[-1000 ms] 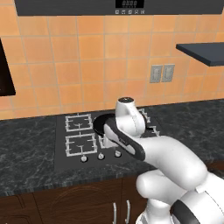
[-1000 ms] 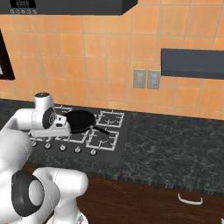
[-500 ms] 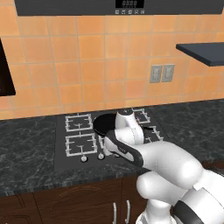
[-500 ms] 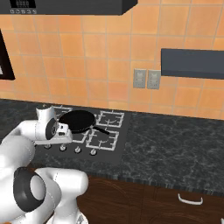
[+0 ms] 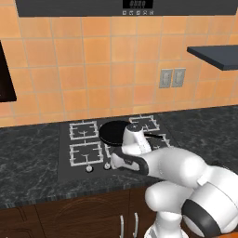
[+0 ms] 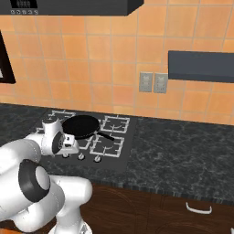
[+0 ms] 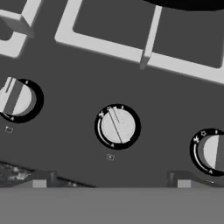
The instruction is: Turn off the center burner of the stove.
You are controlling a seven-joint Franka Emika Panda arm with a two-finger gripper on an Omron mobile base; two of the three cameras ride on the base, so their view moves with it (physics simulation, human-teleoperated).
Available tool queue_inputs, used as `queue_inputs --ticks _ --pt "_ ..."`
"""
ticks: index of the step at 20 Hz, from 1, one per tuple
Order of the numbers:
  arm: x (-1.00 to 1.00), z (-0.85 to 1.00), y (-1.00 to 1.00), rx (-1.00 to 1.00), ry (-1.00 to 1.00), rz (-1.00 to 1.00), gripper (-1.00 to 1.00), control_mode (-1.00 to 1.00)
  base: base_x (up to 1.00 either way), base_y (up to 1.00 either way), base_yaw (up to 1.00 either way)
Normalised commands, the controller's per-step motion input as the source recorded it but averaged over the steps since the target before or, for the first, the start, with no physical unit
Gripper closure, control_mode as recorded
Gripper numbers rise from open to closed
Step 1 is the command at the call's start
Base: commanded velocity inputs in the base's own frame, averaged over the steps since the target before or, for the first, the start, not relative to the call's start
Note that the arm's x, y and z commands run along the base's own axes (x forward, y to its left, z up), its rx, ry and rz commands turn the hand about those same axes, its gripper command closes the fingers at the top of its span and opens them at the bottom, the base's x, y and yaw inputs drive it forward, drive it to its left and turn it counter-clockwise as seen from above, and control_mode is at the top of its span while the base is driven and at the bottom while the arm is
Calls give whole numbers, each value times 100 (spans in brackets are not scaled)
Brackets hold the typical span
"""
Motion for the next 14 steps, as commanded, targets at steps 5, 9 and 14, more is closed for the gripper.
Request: queue_inputs --ticks 5,9,14 --pt "24 0 0 0 0 0 -100 -100 0 0 0" --pt "9 -8 0 0 0 0 -100 -100 0 0 0" --pt "12 -18 0 0 -2 0 -100 -100 0 0 0"
